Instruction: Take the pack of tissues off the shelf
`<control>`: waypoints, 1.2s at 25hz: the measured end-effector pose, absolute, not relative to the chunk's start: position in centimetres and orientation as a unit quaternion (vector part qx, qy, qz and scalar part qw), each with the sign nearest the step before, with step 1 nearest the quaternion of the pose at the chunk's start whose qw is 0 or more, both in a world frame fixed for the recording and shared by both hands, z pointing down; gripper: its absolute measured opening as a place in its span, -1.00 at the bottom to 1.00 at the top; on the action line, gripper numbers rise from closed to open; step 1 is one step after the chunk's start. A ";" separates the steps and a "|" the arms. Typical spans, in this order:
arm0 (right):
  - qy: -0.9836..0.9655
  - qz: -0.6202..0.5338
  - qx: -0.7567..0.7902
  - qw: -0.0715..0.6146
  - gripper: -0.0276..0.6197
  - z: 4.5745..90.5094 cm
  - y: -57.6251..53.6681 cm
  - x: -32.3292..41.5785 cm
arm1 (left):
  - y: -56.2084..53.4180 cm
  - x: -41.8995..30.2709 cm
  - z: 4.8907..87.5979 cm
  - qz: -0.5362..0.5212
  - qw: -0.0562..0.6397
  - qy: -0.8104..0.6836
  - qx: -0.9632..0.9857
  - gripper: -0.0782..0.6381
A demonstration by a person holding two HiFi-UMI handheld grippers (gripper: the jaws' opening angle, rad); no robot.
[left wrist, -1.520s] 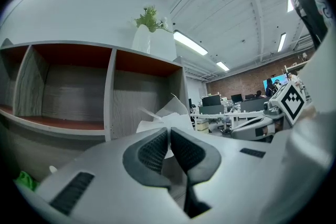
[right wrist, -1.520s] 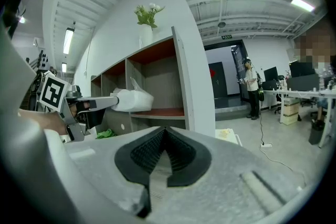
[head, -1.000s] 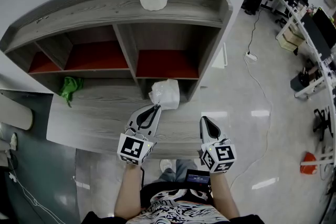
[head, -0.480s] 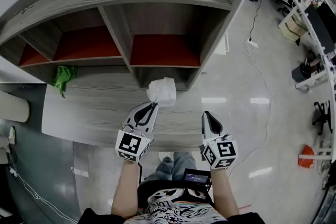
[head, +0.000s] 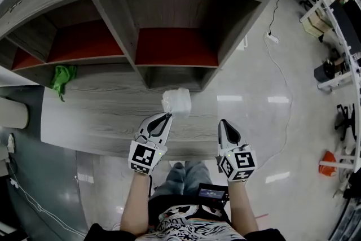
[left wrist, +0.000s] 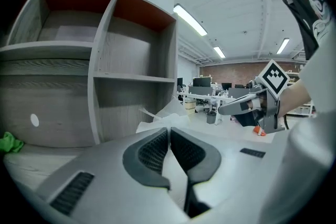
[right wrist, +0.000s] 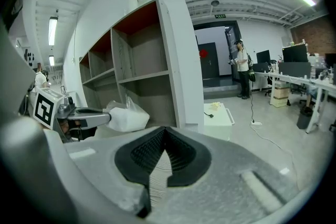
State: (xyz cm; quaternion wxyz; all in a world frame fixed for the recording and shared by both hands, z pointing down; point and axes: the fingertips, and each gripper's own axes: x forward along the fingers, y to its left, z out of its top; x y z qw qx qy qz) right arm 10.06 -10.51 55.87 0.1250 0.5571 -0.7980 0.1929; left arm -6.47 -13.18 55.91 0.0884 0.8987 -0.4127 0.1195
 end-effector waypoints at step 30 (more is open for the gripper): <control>-0.795 0.226 0.543 0.147 -0.90 59.4 -10.1 10.2 | -11.5 -5.5 66.5 0.216 0.138 -0.392 0.884 -0.73</control>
